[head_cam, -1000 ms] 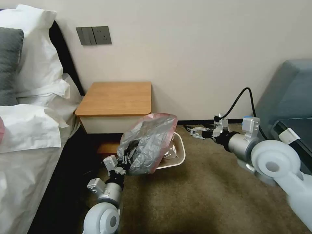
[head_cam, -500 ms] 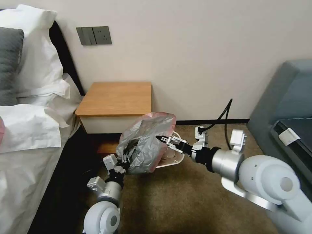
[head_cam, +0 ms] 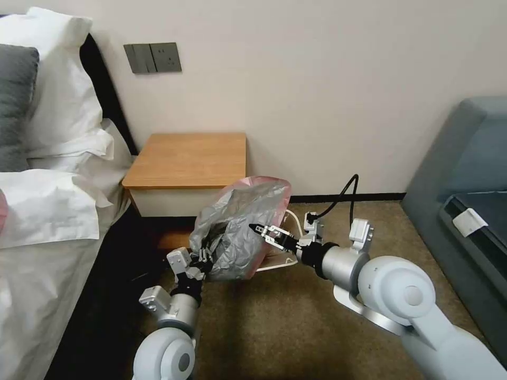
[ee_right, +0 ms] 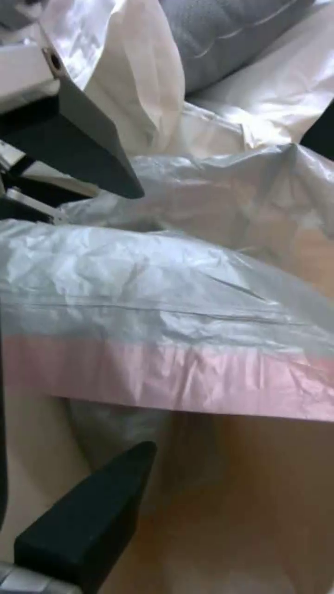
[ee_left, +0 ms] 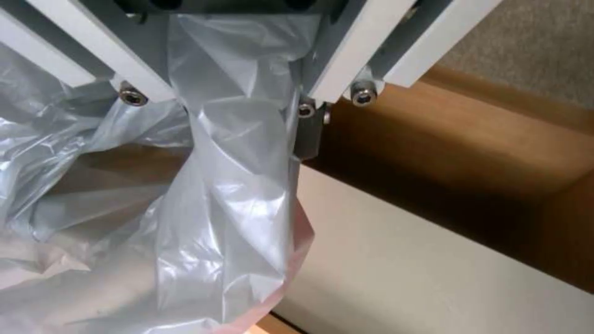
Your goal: Pick up the garbage bag from the table and place it over the trash can.
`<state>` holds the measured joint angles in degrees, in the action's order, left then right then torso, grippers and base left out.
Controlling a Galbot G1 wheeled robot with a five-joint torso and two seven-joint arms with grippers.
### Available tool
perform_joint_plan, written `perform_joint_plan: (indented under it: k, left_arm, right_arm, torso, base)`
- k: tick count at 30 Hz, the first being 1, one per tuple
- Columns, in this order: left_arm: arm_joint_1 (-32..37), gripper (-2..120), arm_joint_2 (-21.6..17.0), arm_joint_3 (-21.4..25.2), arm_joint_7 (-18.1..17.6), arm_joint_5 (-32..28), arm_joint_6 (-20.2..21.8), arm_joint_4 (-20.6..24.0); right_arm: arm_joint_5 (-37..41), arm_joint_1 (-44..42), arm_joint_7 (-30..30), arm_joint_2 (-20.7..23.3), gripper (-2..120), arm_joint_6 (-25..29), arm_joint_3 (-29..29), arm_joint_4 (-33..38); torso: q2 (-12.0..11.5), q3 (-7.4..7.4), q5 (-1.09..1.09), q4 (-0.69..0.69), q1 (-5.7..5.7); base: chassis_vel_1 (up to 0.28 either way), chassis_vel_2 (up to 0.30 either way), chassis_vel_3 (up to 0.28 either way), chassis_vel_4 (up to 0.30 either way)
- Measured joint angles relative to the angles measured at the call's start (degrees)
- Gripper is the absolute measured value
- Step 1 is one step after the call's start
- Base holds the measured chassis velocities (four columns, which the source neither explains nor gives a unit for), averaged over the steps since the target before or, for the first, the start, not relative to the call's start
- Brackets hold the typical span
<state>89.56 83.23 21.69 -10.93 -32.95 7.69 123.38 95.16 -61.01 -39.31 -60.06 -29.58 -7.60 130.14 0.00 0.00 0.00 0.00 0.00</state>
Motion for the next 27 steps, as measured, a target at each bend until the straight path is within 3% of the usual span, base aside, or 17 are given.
perform_joint_plan:
  k: [2,3,10,15,19,27]
  left_arm:
    - [0.0,7,0.0,0.0,0.0,-0.3,0.0,0.0]
    - [-0.1,7,0.0,0.0,0.0,-0.8,0.1,0.0]
    - [-0.8,7,-0.2,0.3,-0.8,-2.6,1.4,0.1]
    - [-1.2,7,-0.2,0.5,-1.3,-3.6,1.8,0.1]
    - [-1.6,7,-0.3,0.7,-1.5,-3.8,2.0,-0.5]
    - [-2.0,7,-0.2,0.6,-1.3,-2.1,1.6,-2.4]
  right_arm:
    - [-0.9,-0.1,1.1,-0.1,96,0.2,0.2,-0.4]
    - [-2.5,-0.4,3.4,-0.4,87,0.3,0.3,-1.2]
    - [-5.8,-2.0,9.3,-0.4,61,-0.8,-0.4,-1.9]
    - [-8.8,-2.8,12.5,-0.4,48,-1.3,-0.6,-2.8]
    - [-12.8,-3.8,16.4,-0.6,28,-1.8,-0.7,-3.7]
    - [-14.3,-4.3,18.7,-0.4,1,-2.7,-1.0,-3.8]
  torso:
    - [0.0,0.00,0.00,0.00,0.00]
    - [0.0,0.00,0.00,0.00,0.00]
    - [0.0,0.00,0.00,0.00,0.00]
    - [0.0,0.00,0.00,0.00,0.00]
    - [0.0,0.00,0.01,0.00,0.00]
    - [0.0,0.00,0.00,0.00,0.00]
  base:
    - [0.000,0.000,0.000,0.000]
    - [0.000,0.000,0.000,0.000]
    - [0.000,0.000,0.000,0.000]
    - [0.000,0.000,0.000,0.000]
    - [0.000,0.000,0.000,0.000]
    - [0.000,0.000,0.000,0.000]
